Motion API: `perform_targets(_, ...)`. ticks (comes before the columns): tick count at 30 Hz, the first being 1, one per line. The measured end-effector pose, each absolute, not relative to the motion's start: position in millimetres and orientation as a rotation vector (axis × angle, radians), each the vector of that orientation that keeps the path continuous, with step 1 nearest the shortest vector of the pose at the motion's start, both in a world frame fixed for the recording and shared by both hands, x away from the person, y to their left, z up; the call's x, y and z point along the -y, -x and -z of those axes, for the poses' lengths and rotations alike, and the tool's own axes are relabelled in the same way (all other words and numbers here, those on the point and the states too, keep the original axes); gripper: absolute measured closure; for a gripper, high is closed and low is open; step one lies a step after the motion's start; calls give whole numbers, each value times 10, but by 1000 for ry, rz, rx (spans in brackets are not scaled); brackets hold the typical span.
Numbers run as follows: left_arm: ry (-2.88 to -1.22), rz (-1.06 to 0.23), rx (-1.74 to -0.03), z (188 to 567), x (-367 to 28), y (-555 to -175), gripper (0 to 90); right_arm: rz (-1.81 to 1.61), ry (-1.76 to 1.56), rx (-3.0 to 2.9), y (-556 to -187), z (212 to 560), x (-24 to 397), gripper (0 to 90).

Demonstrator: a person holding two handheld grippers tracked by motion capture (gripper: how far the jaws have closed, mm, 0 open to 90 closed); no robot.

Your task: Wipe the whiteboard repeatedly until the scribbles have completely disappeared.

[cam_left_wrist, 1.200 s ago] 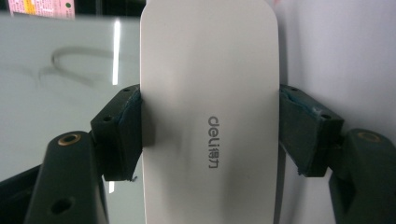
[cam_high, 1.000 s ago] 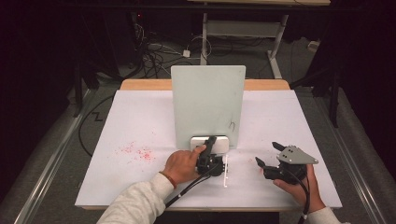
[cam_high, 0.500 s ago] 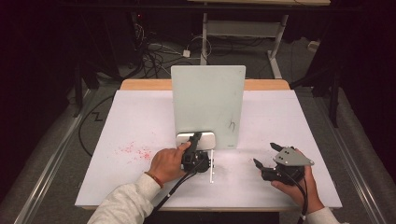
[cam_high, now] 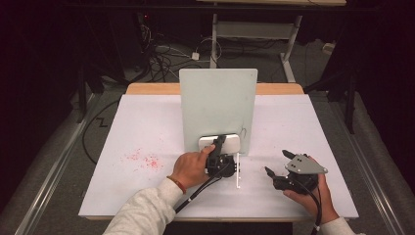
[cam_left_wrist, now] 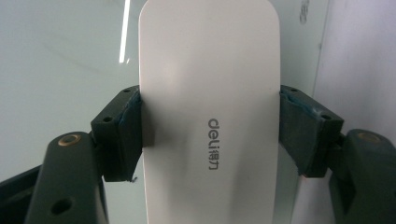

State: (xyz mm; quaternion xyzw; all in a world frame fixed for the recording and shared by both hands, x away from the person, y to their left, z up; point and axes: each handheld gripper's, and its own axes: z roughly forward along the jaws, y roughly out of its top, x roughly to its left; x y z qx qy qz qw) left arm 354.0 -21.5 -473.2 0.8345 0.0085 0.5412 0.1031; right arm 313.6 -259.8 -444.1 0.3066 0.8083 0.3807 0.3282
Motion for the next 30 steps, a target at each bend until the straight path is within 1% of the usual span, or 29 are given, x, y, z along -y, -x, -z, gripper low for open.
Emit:
perform_targets(10, -2422, -1559, -60, 4621, 392, -3597, 292, -996, -808, -2114, -3136, 4447, 2599, 224)
perform_targets(14, -2377, -1581, -120, 4541, 423, -3622, 291, -994, -798, -2119, -3131, 4448, 2599, 224)
perform_targets(16, -2341, -1579, -177, 4440, 388, -3655, 292, -997, -801, -2119, -3128, 4446, 2598, 224)
perform_targets(18, -2312, -1545, -236, 4337, 328, -3696, 292, -996, -799, -2121, -3127, 4448, 2596, 224)
perform_targets(22, -2282, -1536, -294, 4253, 206, -3723, 291, -991, -793, -2123, -3131, 4451, 2601, 224)
perform_targets(25, -2268, -1535, -317, 4274, 138, -3715, 291, -992, -796, -2121, -3133, 4449, 2603, 224)
perform_targets(30, -2271, -1535, -308, 4448, 52, -3653, 291, -991, -789, -2125, -3124, 4449, 2590, 225)
